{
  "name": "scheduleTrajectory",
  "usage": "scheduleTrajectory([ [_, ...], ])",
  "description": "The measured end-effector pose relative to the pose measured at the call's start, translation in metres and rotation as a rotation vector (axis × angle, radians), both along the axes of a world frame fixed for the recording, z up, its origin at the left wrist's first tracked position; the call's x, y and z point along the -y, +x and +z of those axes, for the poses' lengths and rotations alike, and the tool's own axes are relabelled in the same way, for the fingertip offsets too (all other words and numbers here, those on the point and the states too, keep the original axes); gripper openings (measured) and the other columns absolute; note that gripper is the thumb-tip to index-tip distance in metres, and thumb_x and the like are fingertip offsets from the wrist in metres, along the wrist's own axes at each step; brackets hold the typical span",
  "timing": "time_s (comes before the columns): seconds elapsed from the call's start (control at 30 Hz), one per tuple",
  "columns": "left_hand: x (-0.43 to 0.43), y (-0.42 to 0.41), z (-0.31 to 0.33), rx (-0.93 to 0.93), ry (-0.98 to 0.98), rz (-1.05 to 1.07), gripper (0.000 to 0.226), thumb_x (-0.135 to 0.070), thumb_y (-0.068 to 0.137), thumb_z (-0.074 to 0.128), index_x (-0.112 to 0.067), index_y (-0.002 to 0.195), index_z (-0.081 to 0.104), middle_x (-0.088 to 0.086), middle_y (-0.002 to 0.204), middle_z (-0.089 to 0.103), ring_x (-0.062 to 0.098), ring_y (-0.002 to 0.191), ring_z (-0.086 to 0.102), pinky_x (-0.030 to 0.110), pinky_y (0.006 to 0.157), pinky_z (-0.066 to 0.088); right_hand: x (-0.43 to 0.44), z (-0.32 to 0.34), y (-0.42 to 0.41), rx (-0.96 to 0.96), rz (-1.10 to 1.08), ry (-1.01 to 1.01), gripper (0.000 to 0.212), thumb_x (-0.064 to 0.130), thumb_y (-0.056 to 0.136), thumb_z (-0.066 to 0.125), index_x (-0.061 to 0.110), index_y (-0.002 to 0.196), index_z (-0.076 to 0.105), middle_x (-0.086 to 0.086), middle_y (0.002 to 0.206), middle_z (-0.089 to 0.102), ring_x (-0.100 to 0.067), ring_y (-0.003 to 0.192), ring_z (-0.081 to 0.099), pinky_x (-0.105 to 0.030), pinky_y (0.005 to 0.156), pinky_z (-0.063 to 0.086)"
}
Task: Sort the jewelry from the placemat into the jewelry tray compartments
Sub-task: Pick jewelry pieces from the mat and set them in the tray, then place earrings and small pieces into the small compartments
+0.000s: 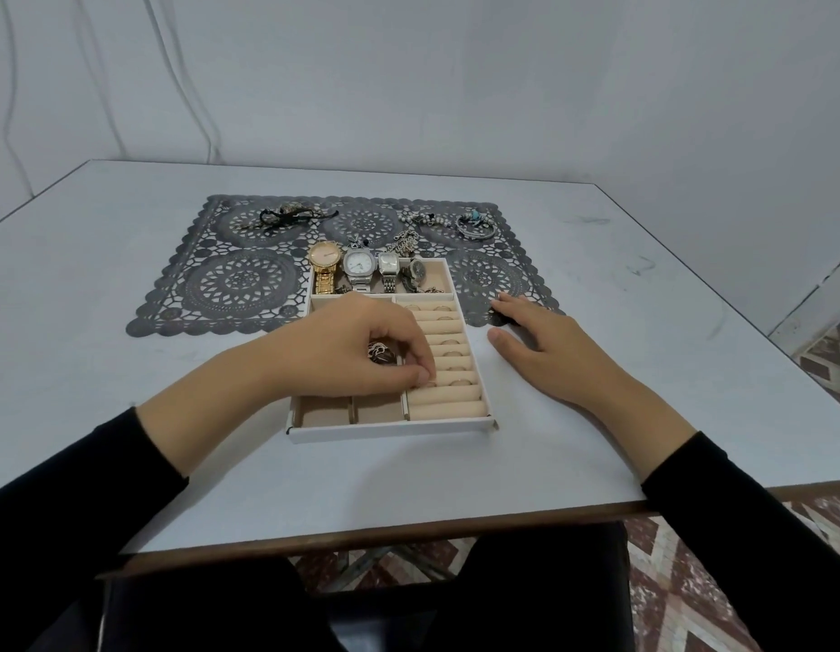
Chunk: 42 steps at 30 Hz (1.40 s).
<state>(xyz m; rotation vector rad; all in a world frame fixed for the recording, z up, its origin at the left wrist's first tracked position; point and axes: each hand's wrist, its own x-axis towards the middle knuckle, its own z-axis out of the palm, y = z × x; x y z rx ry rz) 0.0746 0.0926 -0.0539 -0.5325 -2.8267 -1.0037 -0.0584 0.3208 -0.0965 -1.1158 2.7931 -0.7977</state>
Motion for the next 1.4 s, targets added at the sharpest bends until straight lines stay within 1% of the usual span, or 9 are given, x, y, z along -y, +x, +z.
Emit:
scheduleTrajectory([
  [0.17, 0.016, -0.01, -0.005, -0.188, 0.11, 0.175, 0.009, -0.017, 0.087, 0.073, -0.019, 0.094, 0.076, -0.012, 0.09, 0.072, 0.007, 0.091, 0.066, 0.024, 0.084, 0.053, 0.005, 0.008, -0.005, 0.02, -0.044, -0.125, 0.038, 0.03, 0.096, 0.054, 0.02, 0.133, 0.055, 0.01, 0.121, 0.059, -0.001, 0.107, 0.049, -0.011, 0.083, 0.033],
  [0.33, 0.054, -0.029, -0.006, -0.36, 0.138, 0.448, 0.014, -0.015, 0.094, 0.062, -0.02, 0.103, 0.072, -0.009, 0.098, 0.07, 0.007, 0.097, 0.064, 0.03, 0.089, 0.051, 0.024, 0.014, -0.027, -0.006, -0.083, -0.193, 0.029, 0.023, 0.095, 0.057, 0.018, 0.122, 0.062, 0.006, 0.115, 0.062, -0.006, 0.102, 0.052, -0.014, 0.086, 0.034],
  [0.47, 0.088, -0.042, -0.009, -0.299, 0.204, 0.565, 0.022, -0.019, 0.099, 0.055, -0.037, 0.101, 0.066, -0.017, 0.102, 0.068, 0.004, 0.098, 0.064, 0.021, 0.083, 0.05, 0.046, 0.014, -0.049, 0.003, -0.07, -0.257, 0.022, 0.019, 0.093, 0.059, 0.018, 0.114, 0.066, 0.007, 0.108, 0.065, -0.01, 0.101, 0.059, -0.016, 0.088, 0.043],
  [0.6, 0.124, -0.055, -0.019, -0.19, 0.148, 0.651, 0.02, -0.025, 0.101, 0.051, -0.035, 0.111, 0.065, -0.01, 0.111, 0.068, 0.012, 0.107, 0.062, 0.038, 0.097, 0.048, 0.069, 0.017, -0.07, -0.004, -0.045, -0.258, 0.022, 0.019, 0.092, 0.06, 0.021, 0.113, 0.068, 0.012, 0.105, 0.064, -0.003, 0.095, 0.058, -0.001, 0.077, 0.038],
  [0.7, 0.14, -0.063, -0.023, -0.095, 0.07, 0.631, 0.024, -0.027, 0.101, 0.049, -0.033, 0.119, 0.065, -0.007, 0.117, 0.067, 0.016, 0.106, 0.061, 0.035, 0.092, 0.046, 0.085, 0.018, -0.083, 0.006, -0.012, -0.265, 0.023, 0.02, 0.092, 0.061, 0.023, 0.113, 0.068, 0.013, 0.103, 0.065, 0.001, 0.091, 0.058, -0.006, 0.082, 0.042],
  [0.87, 0.156, -0.076, -0.024, -0.035, -0.078, 0.512, 0.03, -0.025, 0.099, 0.054, -0.027, 0.128, 0.062, -0.011, 0.129, 0.061, 0.008, 0.118, 0.054, 0.028, 0.1, 0.039, 0.106, 0.014, -0.104, 0.002, 0.063, -0.252, 0.025, 0.02, 0.092, 0.063, 0.022, 0.116, 0.068, 0.012, 0.107, 0.065, 0.016, 0.09, 0.052, 0.005, 0.079, 0.036],
  [1.1, 0.172, -0.094, -0.027, -0.038, -0.142, 0.439, 0.033, -0.031, 0.096, 0.058, -0.031, 0.129, 0.062, -0.017, 0.132, 0.058, -0.001, 0.123, 0.049, 0.021, 0.105, 0.035, 0.13, 0.013, -0.129, -0.022, 0.168, -0.206, 0.027, 0.027, 0.092, 0.063, 0.027, 0.118, 0.069, 0.014, 0.117, 0.065, 0.004, 0.107, 0.055, -0.001, 0.088, 0.036],
  [1.23, 0.177, -0.102, -0.026, -0.035, -0.12, 0.422, 0.032, -0.037, 0.092, 0.062, -0.032, 0.123, 0.067, -0.02, 0.133, 0.056, -0.006, 0.124, 0.046, 0.008, 0.098, 0.028, 0.139, 0.014, -0.135, -0.018, 0.205, -0.187, 0.024, 0.028, 0.091, 0.065, 0.03, 0.114, 0.07, 0.016, 0.113, 0.064, 0.006, 0.105, 0.053, 0.001, 0.086, 0.035],
  [1.4, 0.18, -0.11, -0.026, -0.055, -0.063, 0.44, 0.025, -0.042, 0.086, 0.068, -0.038, 0.111, 0.072, -0.025, 0.127, 0.06, -0.01, 0.118, 0.051, 0.017, 0.099, 0.037, 0.151, 0.016, -0.138, -0.022, 0.23, -0.241, 0.02, 0.022, 0.089, 0.067, 0.025, 0.108, 0.073, 0.01, 0.111, 0.067, 0.002, 0.101, 0.057, 0.001, 0.085, 0.036],
])
